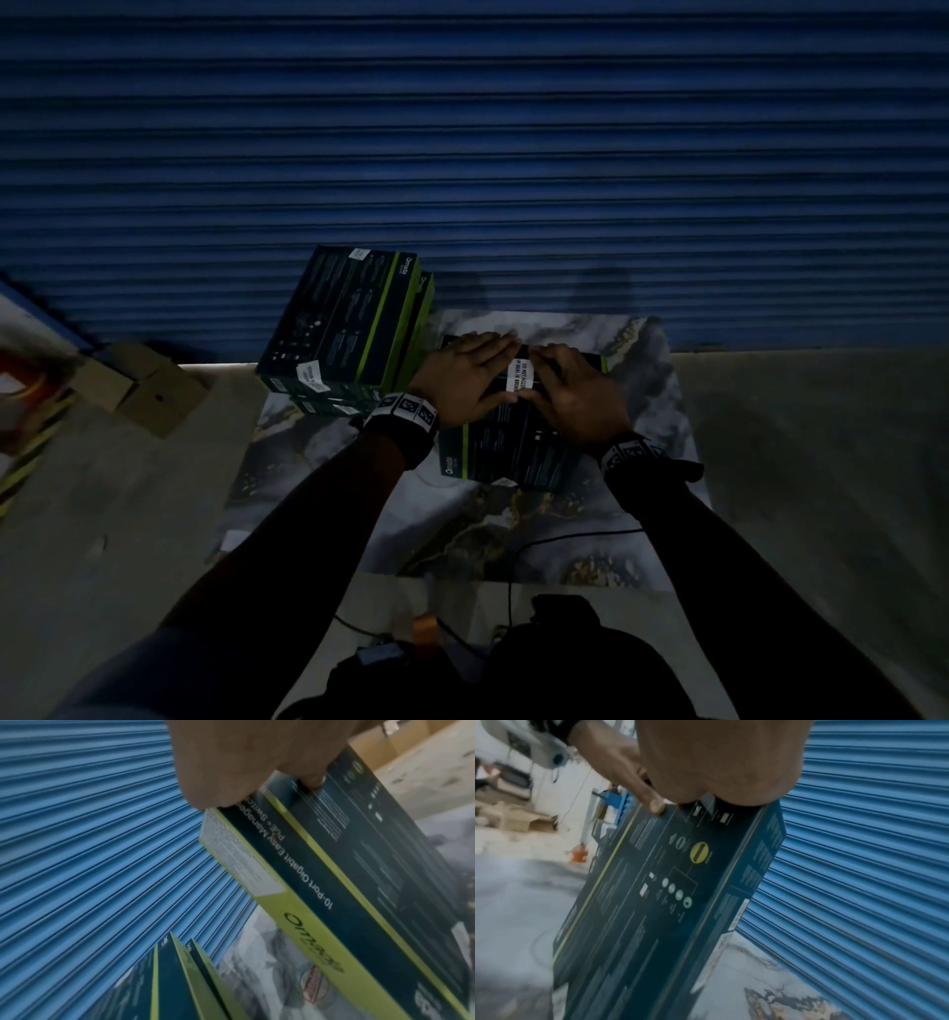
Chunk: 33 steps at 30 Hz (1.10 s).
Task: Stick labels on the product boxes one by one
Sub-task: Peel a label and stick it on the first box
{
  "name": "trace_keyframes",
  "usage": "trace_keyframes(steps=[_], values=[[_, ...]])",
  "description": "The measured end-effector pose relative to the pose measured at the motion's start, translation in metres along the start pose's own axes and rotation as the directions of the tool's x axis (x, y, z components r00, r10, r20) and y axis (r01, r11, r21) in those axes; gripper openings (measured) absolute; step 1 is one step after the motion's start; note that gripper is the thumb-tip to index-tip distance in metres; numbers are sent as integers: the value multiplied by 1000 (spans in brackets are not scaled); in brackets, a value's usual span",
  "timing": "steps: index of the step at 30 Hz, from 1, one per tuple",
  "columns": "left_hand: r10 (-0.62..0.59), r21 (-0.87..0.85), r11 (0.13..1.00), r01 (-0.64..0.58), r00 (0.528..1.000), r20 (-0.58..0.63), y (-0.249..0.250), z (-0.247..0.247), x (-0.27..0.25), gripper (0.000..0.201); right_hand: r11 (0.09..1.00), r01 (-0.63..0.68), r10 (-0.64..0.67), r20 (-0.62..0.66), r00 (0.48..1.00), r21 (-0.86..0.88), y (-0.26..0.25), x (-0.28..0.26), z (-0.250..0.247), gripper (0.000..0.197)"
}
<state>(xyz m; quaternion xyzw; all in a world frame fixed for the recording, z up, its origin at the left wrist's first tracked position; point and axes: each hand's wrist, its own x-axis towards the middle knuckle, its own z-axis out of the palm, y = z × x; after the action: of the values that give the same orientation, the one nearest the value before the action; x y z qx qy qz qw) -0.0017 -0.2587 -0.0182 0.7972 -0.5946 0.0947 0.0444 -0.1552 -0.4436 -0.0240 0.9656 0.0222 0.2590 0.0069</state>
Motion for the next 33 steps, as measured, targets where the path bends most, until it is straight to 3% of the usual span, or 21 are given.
trace_keyframes(steps=[4, 7, 12, 17, 23, 25, 28, 33], values=[[-8, -55, 998, 8, 1000, 1, 1, -6, -2, 83, 996, -48, 45, 41, 998, 77, -2, -2, -6, 53], [-76, -146, 987, 60, 992, -102, 11, -13, -6, 68, 993, -95, 90, 63, 994, 72, -6, -5, -8, 44], [-48, -116, 993, 37, 994, -97, 13, -7, -10, 48, 996, -69, 67, 46, 997, 52, -8, -8, -8, 35], [-34, -113, 993, 18, 989, -144, 13, -7, -12, 51, 995, -82, 79, 63, 995, 58, -7, -10, -4, 45], [-69, -113, 992, 58, 993, -94, 14, -11, -12, 66, 995, -25, 17, 85, 996, 98, -1, -9, -5, 66], [-108, -131, 987, 92, 987, -119, 16, -16, -12, 71, 991, -30, 22, 66, 998, 128, 0, -9, -6, 63], [-157, -183, 974, 129, 977, -147, 20, -20, -11, 62, 985, -48, 45, 23, 999, 164, -2, -9, -7, 51], [-169, -140, 979, 146, 972, -165, 21, -20, -11, 52, 989, -118, 114, 45, 992, 90, -6, -6, -1, 43]])
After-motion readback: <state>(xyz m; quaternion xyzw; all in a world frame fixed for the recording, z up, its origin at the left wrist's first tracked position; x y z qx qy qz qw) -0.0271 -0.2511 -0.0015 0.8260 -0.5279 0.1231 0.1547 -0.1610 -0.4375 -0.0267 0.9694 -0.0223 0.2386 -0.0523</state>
